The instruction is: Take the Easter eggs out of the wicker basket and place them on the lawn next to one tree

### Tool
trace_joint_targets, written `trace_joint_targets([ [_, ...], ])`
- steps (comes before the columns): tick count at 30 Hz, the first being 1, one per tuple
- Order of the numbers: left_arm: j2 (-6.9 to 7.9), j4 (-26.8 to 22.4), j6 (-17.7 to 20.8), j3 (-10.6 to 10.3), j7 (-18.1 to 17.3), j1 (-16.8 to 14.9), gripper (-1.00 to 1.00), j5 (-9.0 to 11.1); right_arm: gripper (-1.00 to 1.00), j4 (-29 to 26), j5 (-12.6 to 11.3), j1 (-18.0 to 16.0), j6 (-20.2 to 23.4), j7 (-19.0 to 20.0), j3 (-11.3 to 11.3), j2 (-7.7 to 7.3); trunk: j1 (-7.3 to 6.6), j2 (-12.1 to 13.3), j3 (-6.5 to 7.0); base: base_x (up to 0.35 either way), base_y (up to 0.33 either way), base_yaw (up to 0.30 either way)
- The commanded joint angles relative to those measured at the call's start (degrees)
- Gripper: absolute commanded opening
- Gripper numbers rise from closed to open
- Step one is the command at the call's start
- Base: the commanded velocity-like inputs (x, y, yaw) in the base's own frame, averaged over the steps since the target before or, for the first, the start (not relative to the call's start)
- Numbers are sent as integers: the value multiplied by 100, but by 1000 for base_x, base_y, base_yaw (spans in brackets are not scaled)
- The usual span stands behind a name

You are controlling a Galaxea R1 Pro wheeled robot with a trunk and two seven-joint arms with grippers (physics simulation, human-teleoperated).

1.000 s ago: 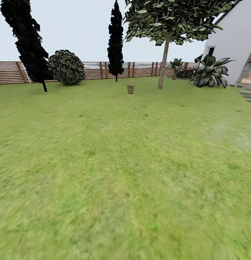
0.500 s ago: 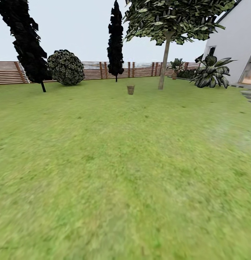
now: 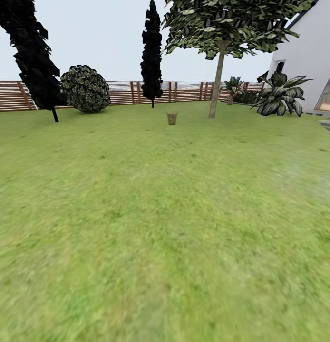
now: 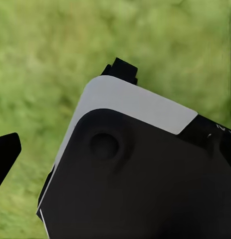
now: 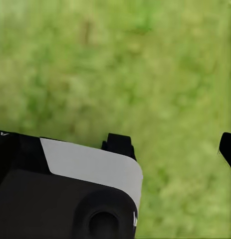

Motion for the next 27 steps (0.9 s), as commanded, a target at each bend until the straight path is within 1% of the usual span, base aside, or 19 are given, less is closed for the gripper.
trace_joint_targets([
  [1,-3,6,9,33,15,-6,100,-6,100,23,22,-9,-39,6,8,-4,3,-3,-5,325,0,0],
  [27,-8,3,9,33,15,-6,100,-6,100,23,39,-9,-39,6,8,19,3,-3,-5,325,0,0],
])
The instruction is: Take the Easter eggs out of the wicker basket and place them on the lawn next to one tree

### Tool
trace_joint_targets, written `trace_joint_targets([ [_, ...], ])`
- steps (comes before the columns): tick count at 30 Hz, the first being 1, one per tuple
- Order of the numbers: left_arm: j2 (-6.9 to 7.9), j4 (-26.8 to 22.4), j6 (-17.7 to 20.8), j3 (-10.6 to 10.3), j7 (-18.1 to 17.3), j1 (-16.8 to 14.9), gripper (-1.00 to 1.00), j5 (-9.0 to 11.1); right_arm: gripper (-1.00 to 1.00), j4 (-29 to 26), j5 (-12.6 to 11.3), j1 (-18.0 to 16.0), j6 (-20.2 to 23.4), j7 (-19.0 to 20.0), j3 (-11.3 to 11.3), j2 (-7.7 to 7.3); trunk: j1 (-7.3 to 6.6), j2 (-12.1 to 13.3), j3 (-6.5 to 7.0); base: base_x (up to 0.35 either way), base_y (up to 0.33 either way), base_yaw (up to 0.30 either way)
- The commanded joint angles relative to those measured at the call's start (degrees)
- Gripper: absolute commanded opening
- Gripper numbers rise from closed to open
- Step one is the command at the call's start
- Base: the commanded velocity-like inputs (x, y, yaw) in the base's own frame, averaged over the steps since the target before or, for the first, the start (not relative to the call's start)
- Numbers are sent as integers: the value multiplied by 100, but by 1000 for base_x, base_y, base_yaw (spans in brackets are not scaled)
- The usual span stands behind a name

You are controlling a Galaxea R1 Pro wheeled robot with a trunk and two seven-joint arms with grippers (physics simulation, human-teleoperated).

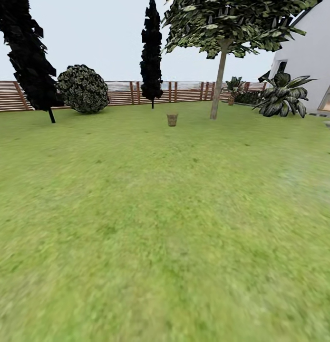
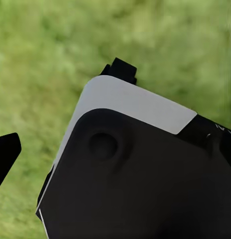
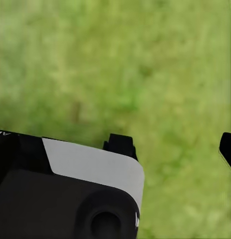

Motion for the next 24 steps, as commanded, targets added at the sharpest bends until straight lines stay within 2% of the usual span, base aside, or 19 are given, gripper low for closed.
trace_joint_targets([
  [1,1,5,9,33,14,-5,100,-5,100,23,23,-9,-38,0,7,0,3,-3,-5,325,0,0],
  [24,-6,9,16,33,9,-6,100,-5,100,23,23,-9,-30,0,7,-8,3,-3,-5,325,0,0],
])
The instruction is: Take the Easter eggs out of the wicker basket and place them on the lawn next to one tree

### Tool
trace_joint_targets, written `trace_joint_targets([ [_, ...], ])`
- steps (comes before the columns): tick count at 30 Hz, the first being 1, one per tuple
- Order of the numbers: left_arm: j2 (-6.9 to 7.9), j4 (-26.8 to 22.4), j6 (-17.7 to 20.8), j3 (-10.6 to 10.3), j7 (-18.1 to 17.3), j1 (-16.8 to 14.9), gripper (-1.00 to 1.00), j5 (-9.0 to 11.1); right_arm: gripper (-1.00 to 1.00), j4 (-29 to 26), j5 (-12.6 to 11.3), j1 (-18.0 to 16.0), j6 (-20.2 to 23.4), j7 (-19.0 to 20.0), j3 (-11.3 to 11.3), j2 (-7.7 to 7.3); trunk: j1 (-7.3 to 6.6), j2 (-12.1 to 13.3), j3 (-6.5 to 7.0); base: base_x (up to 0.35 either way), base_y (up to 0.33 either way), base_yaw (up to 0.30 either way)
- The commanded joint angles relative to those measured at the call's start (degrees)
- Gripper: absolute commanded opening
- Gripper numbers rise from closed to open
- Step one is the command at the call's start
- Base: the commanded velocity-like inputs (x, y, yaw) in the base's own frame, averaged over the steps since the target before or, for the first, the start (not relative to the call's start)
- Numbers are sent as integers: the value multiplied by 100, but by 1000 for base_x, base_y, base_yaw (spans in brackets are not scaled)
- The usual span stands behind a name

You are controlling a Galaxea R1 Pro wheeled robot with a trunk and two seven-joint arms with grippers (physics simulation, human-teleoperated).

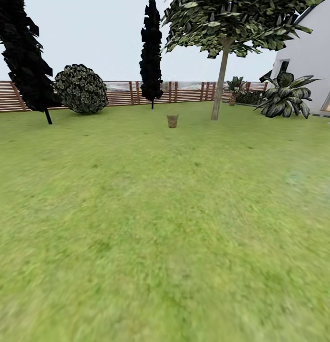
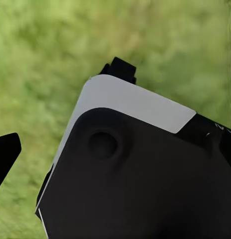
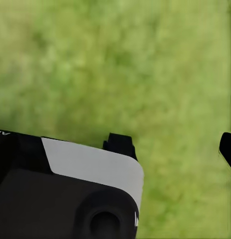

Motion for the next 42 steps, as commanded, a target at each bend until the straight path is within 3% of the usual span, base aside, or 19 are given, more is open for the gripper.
trace_joint_targets([
  [1,2,6,9,33,13,-6,100,-5,100,23,22,-9,-38,2,8,-1,3,-3,-5,325,0,0],
  [42,10,6,11,33,11,-6,100,-5,100,23,22,-9,-39,2,8,-11,3,-3,-5,325,0,0],
])
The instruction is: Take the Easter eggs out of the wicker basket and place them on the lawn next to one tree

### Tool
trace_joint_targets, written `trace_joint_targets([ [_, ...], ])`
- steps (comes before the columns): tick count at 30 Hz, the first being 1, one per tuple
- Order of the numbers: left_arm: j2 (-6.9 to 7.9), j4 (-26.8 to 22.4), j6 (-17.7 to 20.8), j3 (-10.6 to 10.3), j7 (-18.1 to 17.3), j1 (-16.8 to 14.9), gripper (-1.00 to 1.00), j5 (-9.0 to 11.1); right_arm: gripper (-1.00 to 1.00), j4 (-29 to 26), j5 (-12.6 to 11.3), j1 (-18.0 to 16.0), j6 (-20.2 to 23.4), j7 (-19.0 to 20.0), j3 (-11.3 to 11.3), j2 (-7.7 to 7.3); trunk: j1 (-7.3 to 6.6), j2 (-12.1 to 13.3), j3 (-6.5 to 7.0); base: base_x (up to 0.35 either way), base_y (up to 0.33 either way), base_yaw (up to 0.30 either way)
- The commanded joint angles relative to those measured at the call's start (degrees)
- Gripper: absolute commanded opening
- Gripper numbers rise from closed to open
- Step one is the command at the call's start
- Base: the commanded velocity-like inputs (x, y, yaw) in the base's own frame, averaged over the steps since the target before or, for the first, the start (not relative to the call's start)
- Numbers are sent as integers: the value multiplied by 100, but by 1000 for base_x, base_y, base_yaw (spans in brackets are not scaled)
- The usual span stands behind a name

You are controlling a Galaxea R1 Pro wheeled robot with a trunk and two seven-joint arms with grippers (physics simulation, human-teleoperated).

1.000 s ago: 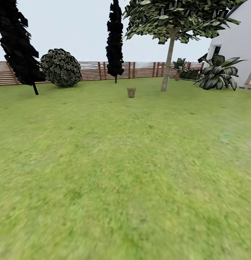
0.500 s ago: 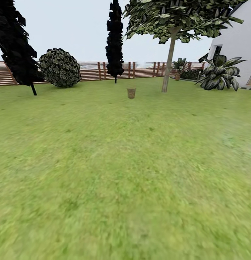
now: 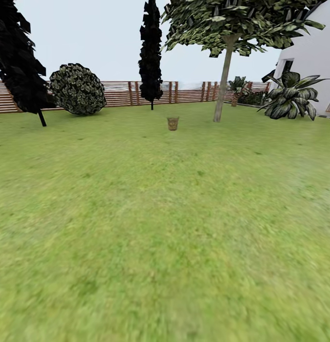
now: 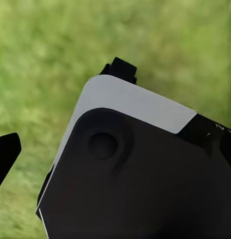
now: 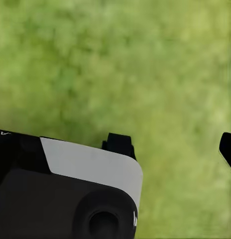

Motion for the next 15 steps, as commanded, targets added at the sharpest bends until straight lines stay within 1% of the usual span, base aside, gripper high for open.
trace_joint_targets([
  [1,0,6,9,33,15,-6,100,-5,100,23,23,-9,-39,6,8,-2,3,-3,-5,325,0,0],
  [15,6,6,9,33,15,-6,100,-5,100,23,24,-9,-44,6,8,-2,3,-3,-5,325,0,0],
])
